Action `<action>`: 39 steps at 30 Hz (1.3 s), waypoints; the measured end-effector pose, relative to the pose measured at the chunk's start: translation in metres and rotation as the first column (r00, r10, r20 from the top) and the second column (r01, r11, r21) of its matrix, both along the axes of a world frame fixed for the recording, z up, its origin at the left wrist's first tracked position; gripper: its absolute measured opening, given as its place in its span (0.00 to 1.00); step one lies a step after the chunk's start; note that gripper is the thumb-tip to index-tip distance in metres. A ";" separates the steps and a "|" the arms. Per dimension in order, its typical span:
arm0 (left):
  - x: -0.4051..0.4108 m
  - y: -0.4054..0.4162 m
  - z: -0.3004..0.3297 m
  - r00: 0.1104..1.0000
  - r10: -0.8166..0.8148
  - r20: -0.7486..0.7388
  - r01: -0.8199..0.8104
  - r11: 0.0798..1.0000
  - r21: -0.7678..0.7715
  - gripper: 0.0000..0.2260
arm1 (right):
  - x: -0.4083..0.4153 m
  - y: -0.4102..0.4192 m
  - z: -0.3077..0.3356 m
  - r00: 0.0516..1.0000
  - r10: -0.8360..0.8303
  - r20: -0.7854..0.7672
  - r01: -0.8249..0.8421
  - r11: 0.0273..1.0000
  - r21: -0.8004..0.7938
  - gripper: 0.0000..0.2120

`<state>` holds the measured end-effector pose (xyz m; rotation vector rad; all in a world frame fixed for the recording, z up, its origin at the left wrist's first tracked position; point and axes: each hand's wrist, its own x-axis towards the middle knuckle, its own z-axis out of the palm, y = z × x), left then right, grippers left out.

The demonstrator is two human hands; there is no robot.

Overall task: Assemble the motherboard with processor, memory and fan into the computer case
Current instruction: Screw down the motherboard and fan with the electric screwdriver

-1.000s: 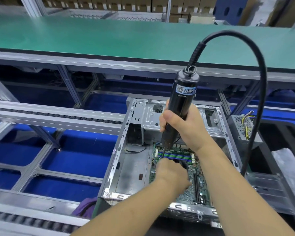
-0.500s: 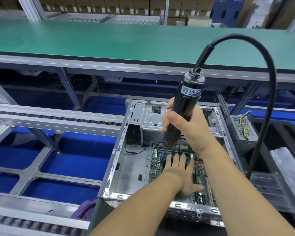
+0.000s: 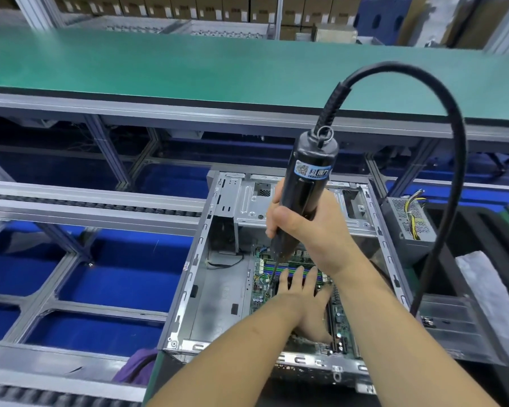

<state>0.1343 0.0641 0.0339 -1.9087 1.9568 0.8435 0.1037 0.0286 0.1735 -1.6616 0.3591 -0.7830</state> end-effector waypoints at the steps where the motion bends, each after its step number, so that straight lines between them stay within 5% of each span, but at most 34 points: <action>1: 0.000 0.000 0.001 1.000 -0.002 0.011 0.002 1.000 0.001 0.42 | 0.000 0.000 0.000 1.000 -0.002 0.001 0.002 1.000 -0.003 0.26; 11: 0.003 0.011 0.001 0.991 0.043 0.130 -0.014 0.975 -0.220 0.48 | 0.002 -0.001 0.006 1.000 -0.008 0.012 0.008 1.000 0.026 0.20; 18: 0.004 0.009 0.003 0.991 0.054 0.123 -0.037 0.990 -0.134 0.47 | -0.001 -0.003 0.004 1.000 0.022 -0.019 -0.021 0.999 0.046 0.26; 28: 0.011 -0.004 -0.002 0.996 0.023 0.089 -0.018 0.998 -0.061 0.51 | -0.014 -0.020 0.000 0.999 -0.025 0.048 0.022 0.998 0.063 0.16; 39: 0.001 0.003 -0.006 0.980 0.016 0.196 0.002 0.995 -0.096 0.52 | -0.007 -0.011 0.004 0.999 0.031 -0.015 -0.031 0.998 0.060 0.25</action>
